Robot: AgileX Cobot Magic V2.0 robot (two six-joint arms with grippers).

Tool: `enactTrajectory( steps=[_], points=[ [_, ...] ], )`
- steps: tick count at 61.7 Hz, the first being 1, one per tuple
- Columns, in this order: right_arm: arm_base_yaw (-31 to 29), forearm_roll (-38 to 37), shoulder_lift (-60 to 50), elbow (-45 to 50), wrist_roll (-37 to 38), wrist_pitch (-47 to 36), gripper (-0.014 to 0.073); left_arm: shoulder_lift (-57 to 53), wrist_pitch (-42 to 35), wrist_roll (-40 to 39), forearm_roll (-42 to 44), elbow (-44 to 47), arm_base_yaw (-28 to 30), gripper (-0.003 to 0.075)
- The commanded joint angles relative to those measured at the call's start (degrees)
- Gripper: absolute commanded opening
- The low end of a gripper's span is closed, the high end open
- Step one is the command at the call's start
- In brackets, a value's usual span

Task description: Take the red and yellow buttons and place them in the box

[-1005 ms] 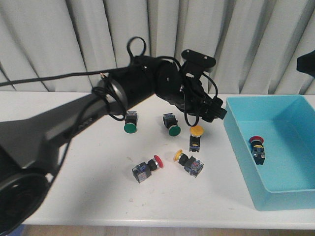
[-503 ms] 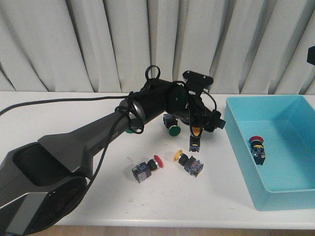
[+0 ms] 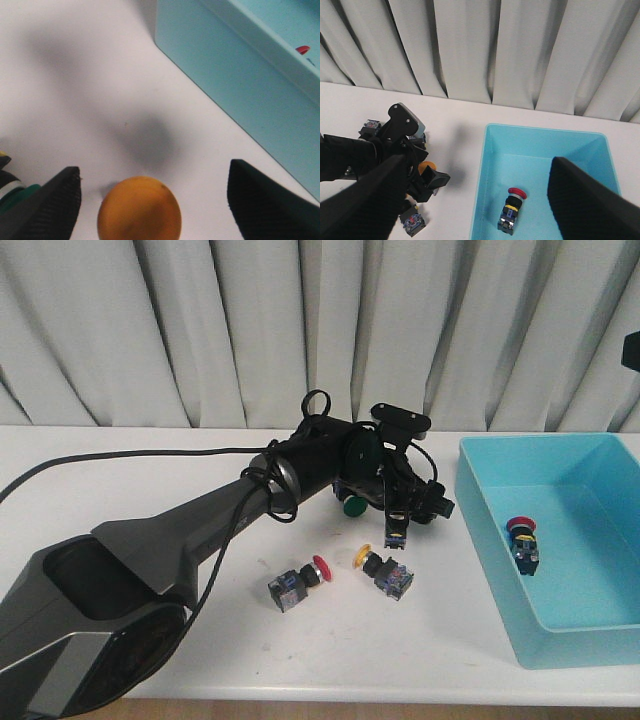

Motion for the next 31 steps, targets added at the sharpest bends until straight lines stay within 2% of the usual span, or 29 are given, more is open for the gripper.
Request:
enactTrajectory(
  steps=[1, 11, 31],
  points=[
    [-0.21, 1.14, -0.81, -1.45, -0.30, -3.61, 0.0556, -3.91, -1.84, -0.58, -0.91, -1.73, 0.19, 0.0549],
    [-0.21, 1.14, -0.81, -1.45, -0.30, -3.61, 0.0555, -3.91, 0.26, -2.22, -0.46, -1.73, 0.32, 0.0469],
    [-0.21, 1.29, -0.81, -1.45, -0.30, -3.56, 0.0525, -3.91, -0.20, -1.99, -0.52, -1.73, 0.44, 0.0311]
  ],
)
